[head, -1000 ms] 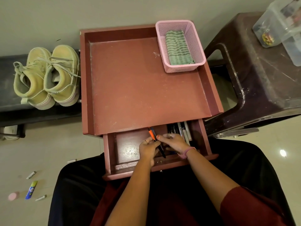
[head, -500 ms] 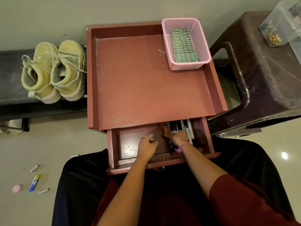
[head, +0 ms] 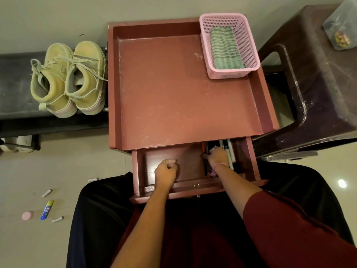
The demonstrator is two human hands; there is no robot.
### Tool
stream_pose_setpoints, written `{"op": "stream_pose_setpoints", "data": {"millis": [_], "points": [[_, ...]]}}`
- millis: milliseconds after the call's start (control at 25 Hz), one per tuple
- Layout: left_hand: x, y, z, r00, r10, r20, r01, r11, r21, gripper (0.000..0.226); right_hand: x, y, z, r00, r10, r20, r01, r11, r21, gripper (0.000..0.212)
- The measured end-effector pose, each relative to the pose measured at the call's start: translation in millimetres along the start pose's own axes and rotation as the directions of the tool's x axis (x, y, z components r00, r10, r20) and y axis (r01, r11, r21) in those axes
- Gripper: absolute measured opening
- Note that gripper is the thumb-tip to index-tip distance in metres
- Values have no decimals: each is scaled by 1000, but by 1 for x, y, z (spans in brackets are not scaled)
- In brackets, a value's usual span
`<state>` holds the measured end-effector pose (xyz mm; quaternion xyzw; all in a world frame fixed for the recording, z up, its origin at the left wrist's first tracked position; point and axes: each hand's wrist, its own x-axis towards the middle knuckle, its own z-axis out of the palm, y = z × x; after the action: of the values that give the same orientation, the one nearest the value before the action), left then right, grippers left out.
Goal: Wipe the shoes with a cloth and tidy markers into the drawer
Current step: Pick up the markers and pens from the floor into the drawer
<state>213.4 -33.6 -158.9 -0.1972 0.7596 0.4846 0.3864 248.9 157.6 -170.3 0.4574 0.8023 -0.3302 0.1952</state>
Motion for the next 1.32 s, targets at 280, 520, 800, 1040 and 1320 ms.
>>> {"op": "stream_pose_setpoints", "data": {"millis": [280,520,800,1040,1320], "points": [[-4,6,-1,1000,-16,-26,15,1000,-24,23,-6,5,3,999,28,-45,-34,989,-144,29],[-11,10,-3,998,21,-55,-20,1000,16,21,-8,7,2,998,-1,61,13,982,-190,23],[-17,13,-5,997,52,-61,-50,998,40,19,-16,1,0,992,93,85,-73,973,-221,28],[-31,16,-15,994,99,-55,-98,995,34,22,-33,-10,-8,997,4,76,12,980,-201,19],[-68,26,-45,988,131,-85,-134,991,-26,21,-89,-56,-30,973,-210,97,223,964,-143,17]]}}
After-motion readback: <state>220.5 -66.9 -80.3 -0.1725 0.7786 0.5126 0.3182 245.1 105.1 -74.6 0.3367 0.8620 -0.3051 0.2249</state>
